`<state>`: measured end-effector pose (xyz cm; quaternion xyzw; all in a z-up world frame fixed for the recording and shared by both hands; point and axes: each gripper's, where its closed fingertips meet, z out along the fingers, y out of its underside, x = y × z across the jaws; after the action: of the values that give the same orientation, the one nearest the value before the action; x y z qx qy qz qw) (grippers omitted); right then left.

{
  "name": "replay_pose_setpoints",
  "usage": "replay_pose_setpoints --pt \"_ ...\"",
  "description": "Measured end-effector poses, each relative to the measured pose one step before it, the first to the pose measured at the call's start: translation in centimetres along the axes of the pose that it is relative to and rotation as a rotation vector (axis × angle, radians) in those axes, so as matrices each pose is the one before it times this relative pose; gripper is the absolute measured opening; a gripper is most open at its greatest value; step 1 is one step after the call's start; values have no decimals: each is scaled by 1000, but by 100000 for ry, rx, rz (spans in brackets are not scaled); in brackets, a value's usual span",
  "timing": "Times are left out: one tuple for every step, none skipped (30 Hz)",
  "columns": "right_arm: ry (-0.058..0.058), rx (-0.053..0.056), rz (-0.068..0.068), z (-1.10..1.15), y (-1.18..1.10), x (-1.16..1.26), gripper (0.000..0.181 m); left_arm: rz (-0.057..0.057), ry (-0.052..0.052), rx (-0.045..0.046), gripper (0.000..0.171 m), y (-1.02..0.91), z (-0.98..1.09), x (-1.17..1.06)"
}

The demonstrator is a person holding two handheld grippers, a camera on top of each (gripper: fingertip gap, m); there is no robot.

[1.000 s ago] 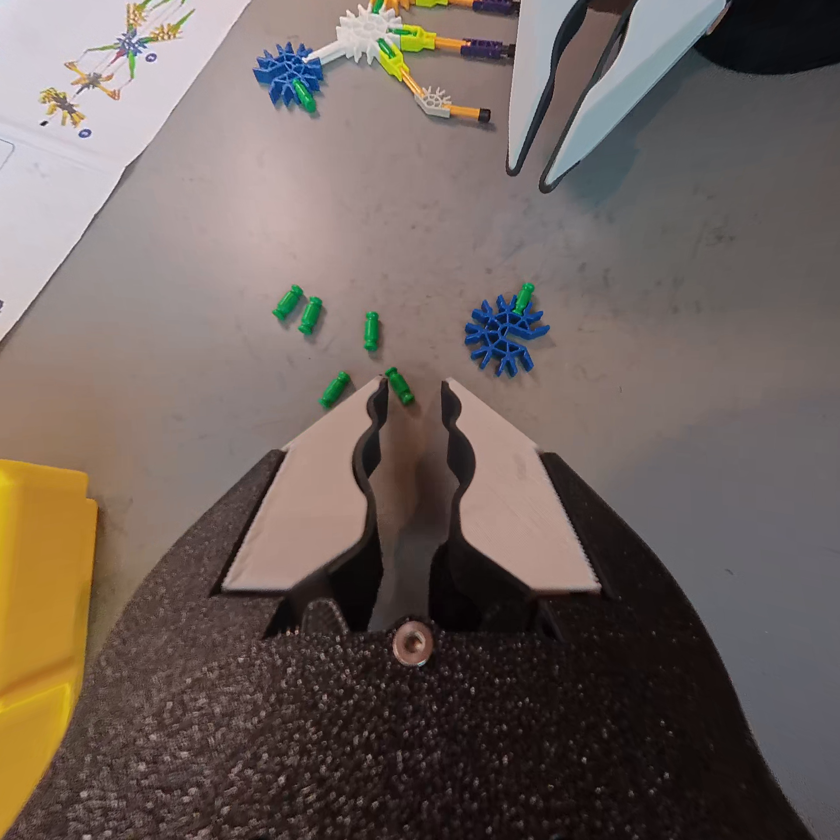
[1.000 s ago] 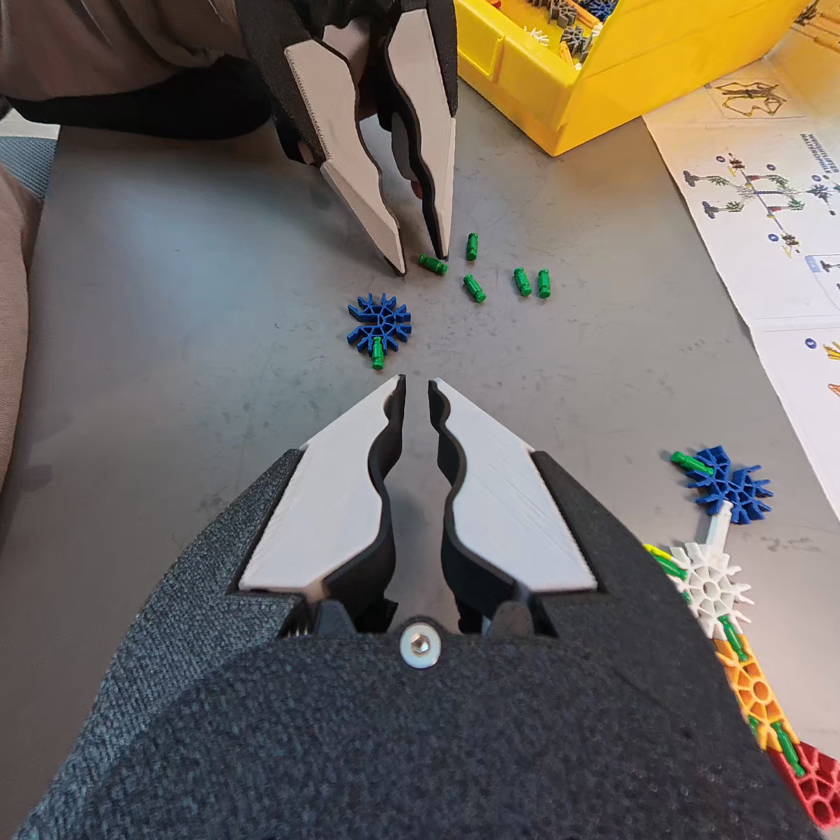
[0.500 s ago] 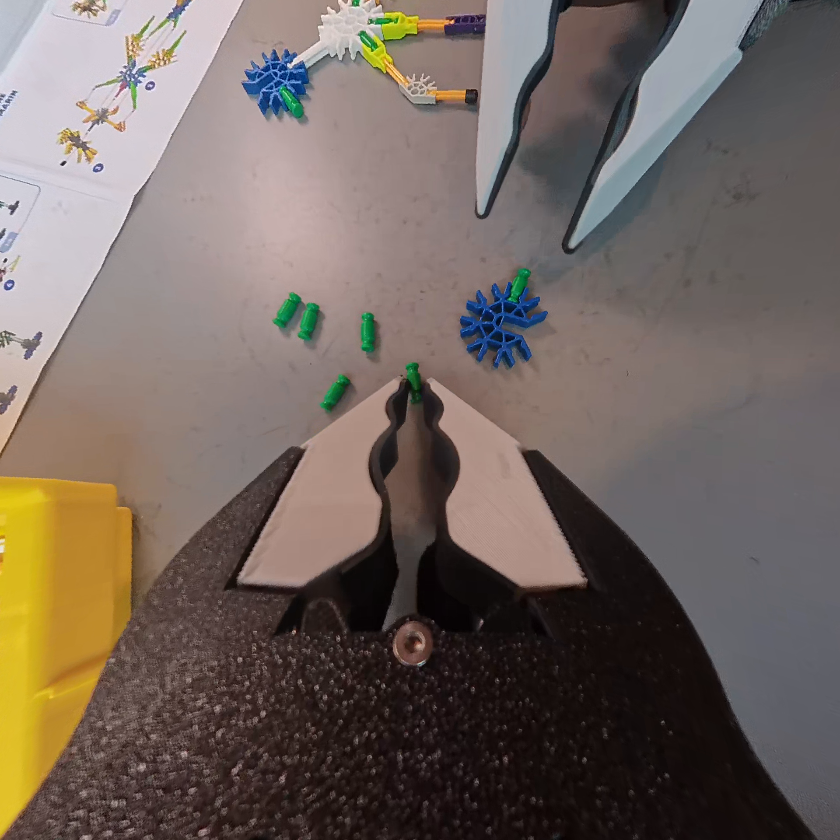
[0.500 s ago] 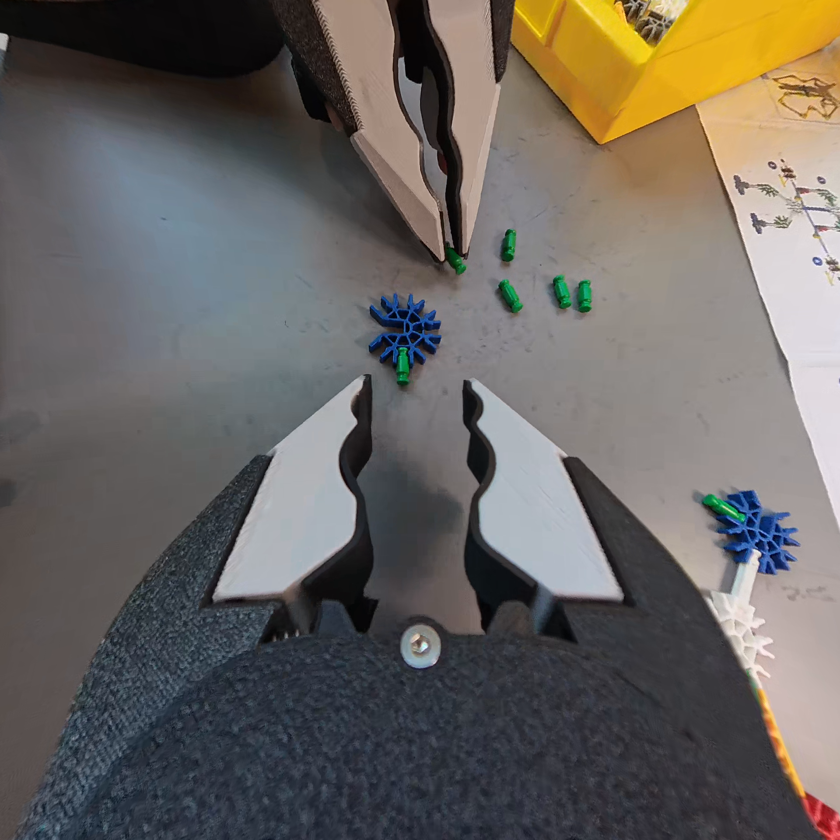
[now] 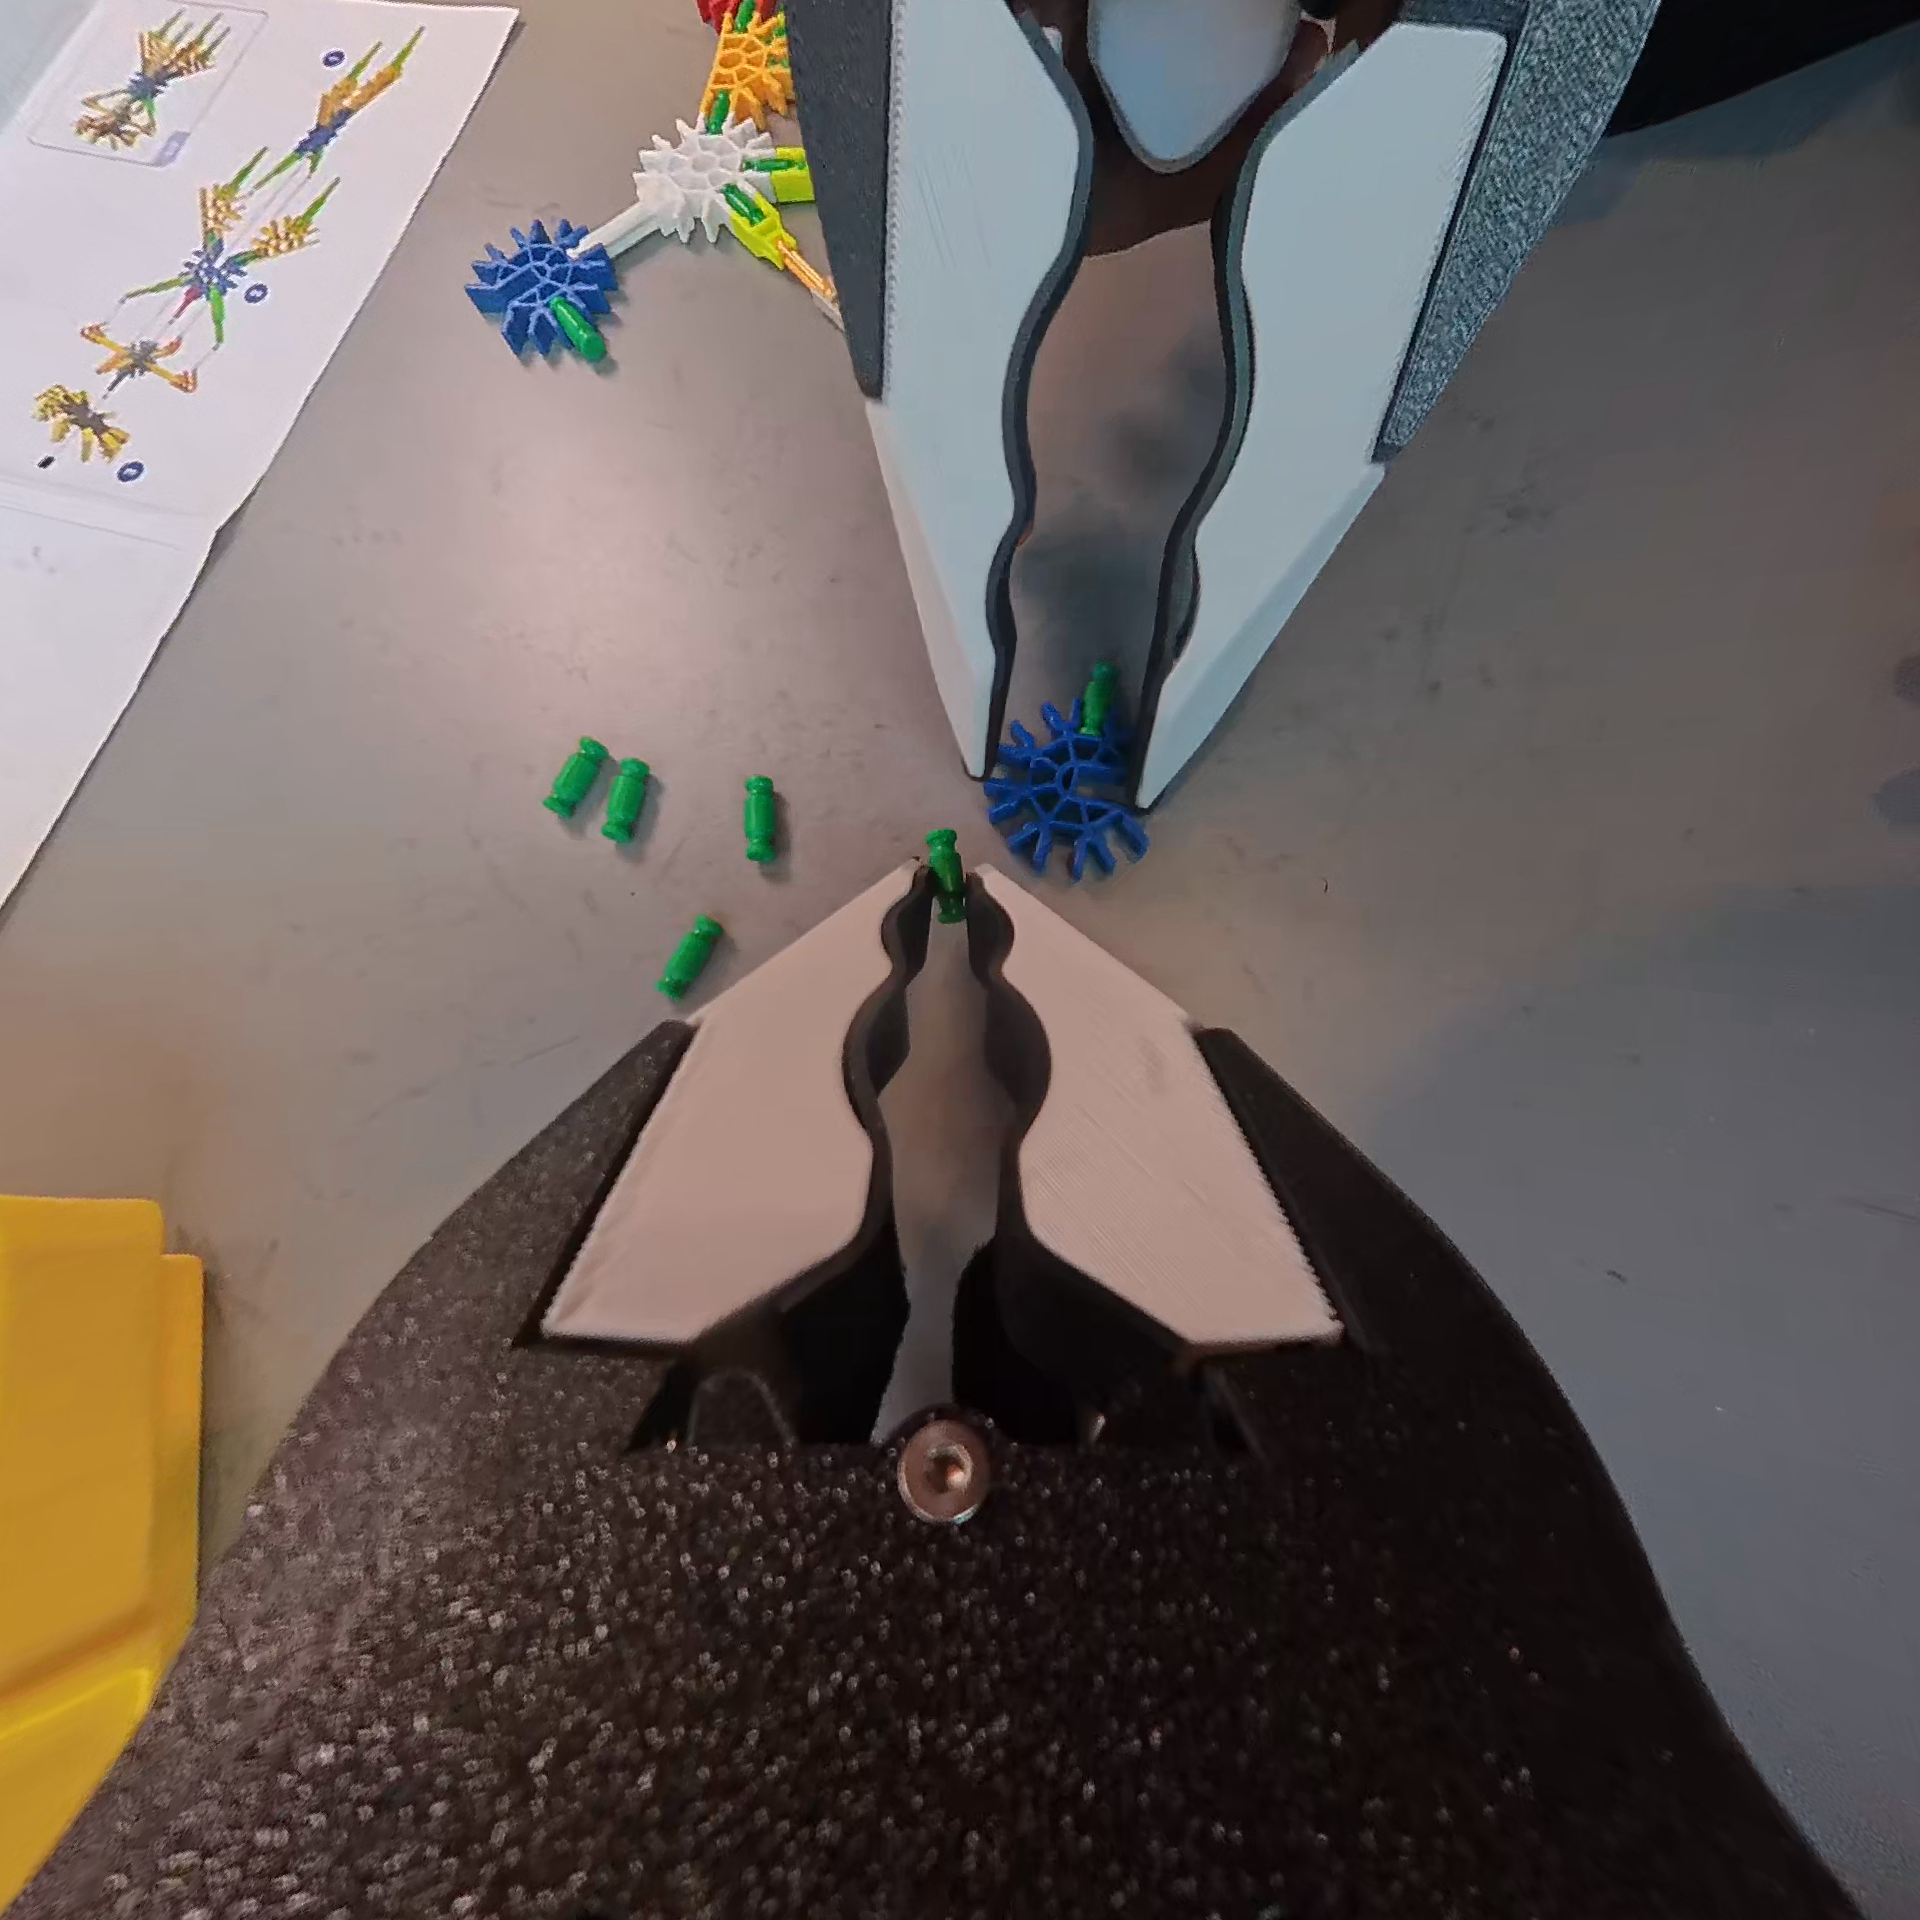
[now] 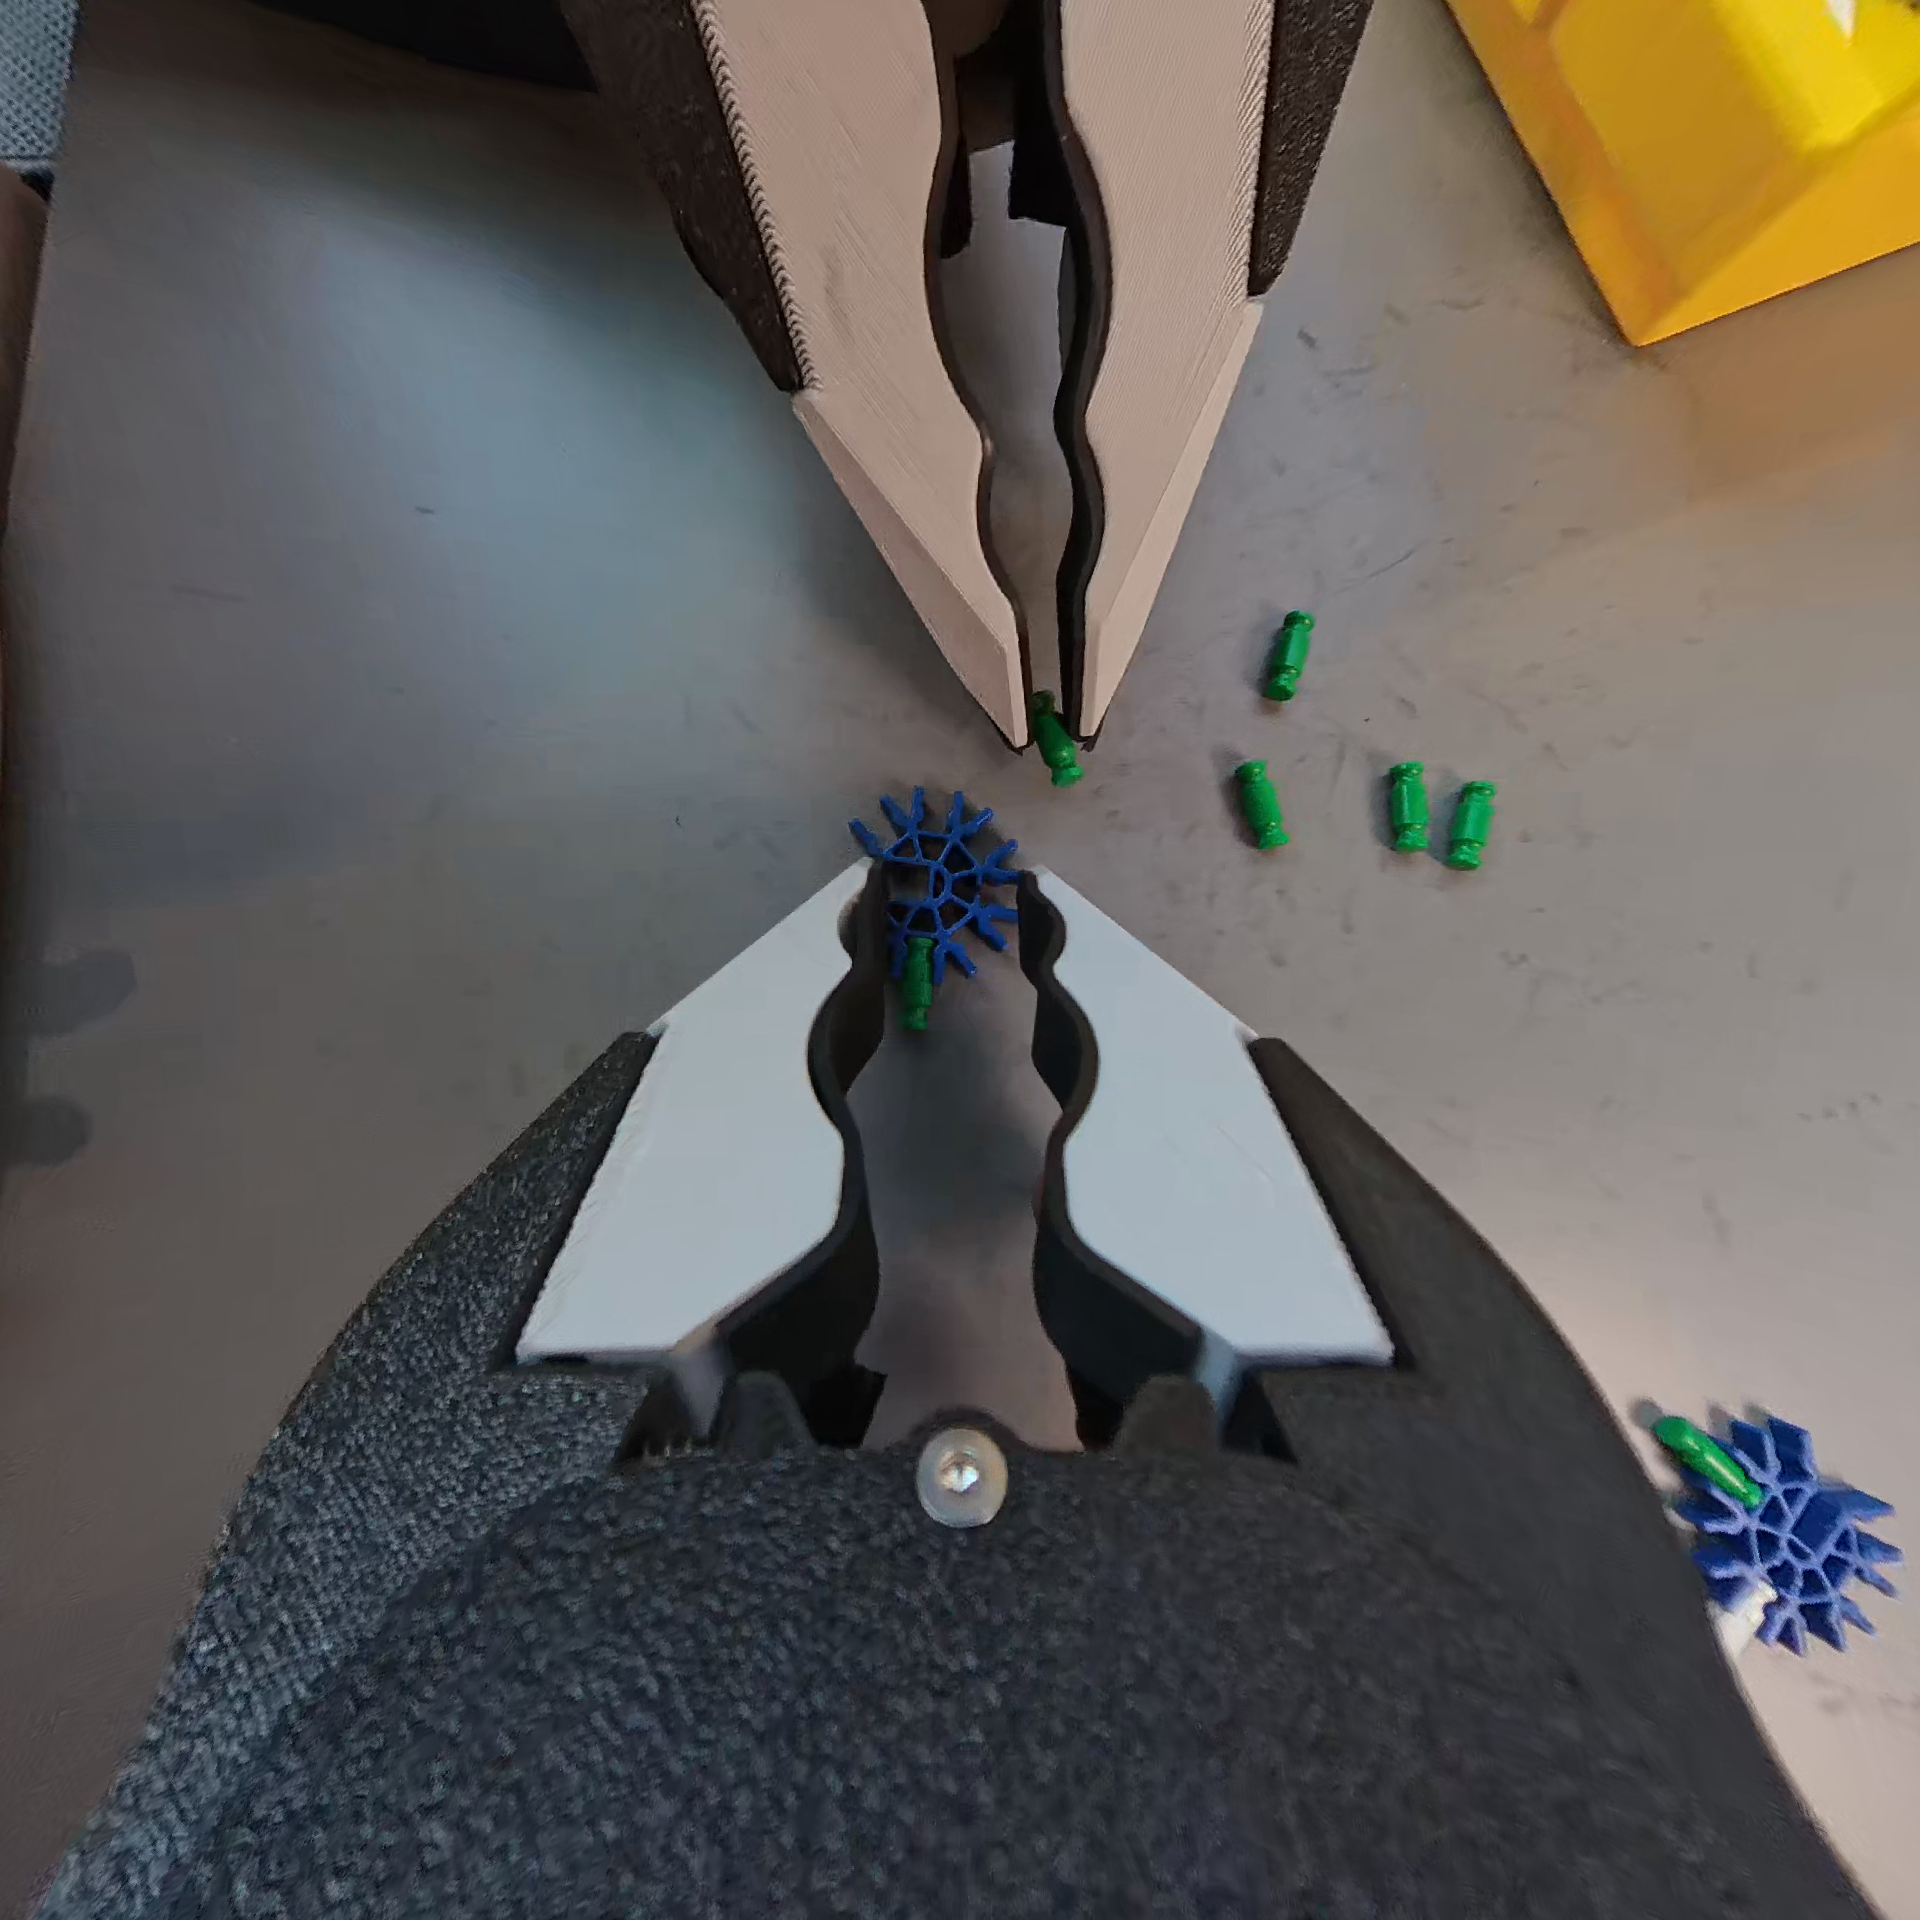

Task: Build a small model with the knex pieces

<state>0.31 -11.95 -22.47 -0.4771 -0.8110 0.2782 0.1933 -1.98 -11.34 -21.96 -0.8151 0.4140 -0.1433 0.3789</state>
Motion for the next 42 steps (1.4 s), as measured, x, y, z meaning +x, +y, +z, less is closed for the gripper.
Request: replay_pose_setpoints --pt "-1473 -295 -1207 -225 266 -213 22 40 464 605 6 -88 14 84" --pt "-678 -438 -2029 -237 332 -142 18 25 631 627 6 -105 14 114" --pt "-518 -158 -2906 -283 314 -194 18 28 505 346 6 -73 47 107" --pt "-1157 -73 -3127 -294 293 -354 15 200 55 -131 6 22 87 39" --pt "-736 -117 -2168 -260 273 -295 15 343 -174 -574 6 116 111 -9" --pt "-520 49 -1024 -194 214 -206 15 173 76 -644 6 136 125 32" --pt "-615 322 -95 -133 154 -174 15 -107 417 -413 6 111 122 59" --pt "-480 559 450 -78 98 -116 15 -192 594 -237 6 73 104 89" --pt "-429 644 430 -39 45 -94 16 -120 529 -105 6 30 94 86" --pt "-223 540 189 -26 32 -61 16 -60 489 63 6 -6 59 91" --pt "116 352 24 -21 20 -8 16 -74 588 255 6 -48 42 120" --pt "155 266 4 -9 26 10 16 -84 676 451 6 -97 20 147" --pt "179 276 28 -13 13 4 16 -48 644 465 6 -101 9 133" --pt "312 386 46 -9 3 29 16 -24 423 308 6 -81 16 99" --pt "354 489 117 12 -15 13 16 41 175 -62 6 -5 38 52" --pt "253 384 178 -8 -1 -10 17 167 -12 -439 6 70 62 22" --pt "-31 205 242 -40 16 -44 20 214 -83 -523 6 100 65 18" --pt "-64 82 301 -65 37 -50 22 151 -52 -291 6 56 49 14" --pt "248 235 272 -85 22 16 22 61 123 -4 6 -3 18 25" --pt "262 495 263 -91 -17 23 22 28 186 -6 6 -11 11 36" --pt "20 514 337 -108 -29 -5 23 81 -5 -28 6 3 12 14" --pt "-182 456 327 -107 -27 -27 23 117 -26 26 6 -2 -1 10" --pt "-239 341 315 -140 2 -29 23 77 21 -20 6 -7 -7 11" --pt "8 353 387 -135 -3 28 23 48 64 82 6 -19 -17 21" --pt "131 274 442 -140 23 58 24 -2 84 212 6 -46 -27 21" --pt "261 95 370 -129 51 78 24 -41 176 379 6 -90 -23 41" --pt "444 28 143 -103 54 99 25 -112 351 636 6 -137 -53 74" --pt "258 96 112 -93 37 45 25 -225 564 819 6 -182 -49 103" --pt "28 181 190 -58 7 -7 25 -308 814 894 6 -203 -48 158" --pt "-252 52 100 -18 -1 -66 26 -290 1032 939 6 -227 -26 205" --pt "-443 -207 -36 45 33 -121 26 -209 1301 894 6 -232 13 289" --pt "-301 -516 -262 94 58 -107 27 -105 1556 743 6 -214 55 347" --pt "70 -477 -352 129 47 -33 28 12 1525 543 6 -203 96 367" --pt "-219 -254 -96 143 20 -47 29 163 1307 358 6 -177 119 340" --pt "-638 -179 185 153 6 -97 29 325 1134 227 6 -140 138 308" --pt "-419 -377 133 131 57 -65 29 342 1065 92 6 -102 154 286" --pt "-353 -126 90 95 21 -51 29 234 1006 21 6 -88 145 256" --pt "-144 -158 166 41 25 -11 29 200 948 27 6 -88 143 235" --pt "125 2 83 1 -15 32 29 245 793 -54 6 -69 145 208" --pt "196 -168 -6 0 11 39 29 228 486 -353 6 -30 159 134" --pt "71 -36 -33 23 -9 6 29 226 150 -589 6 22 165 76" --pt "41 -31 -41 10 -11 -2 29 202 -93 -599 6 45 150 7"
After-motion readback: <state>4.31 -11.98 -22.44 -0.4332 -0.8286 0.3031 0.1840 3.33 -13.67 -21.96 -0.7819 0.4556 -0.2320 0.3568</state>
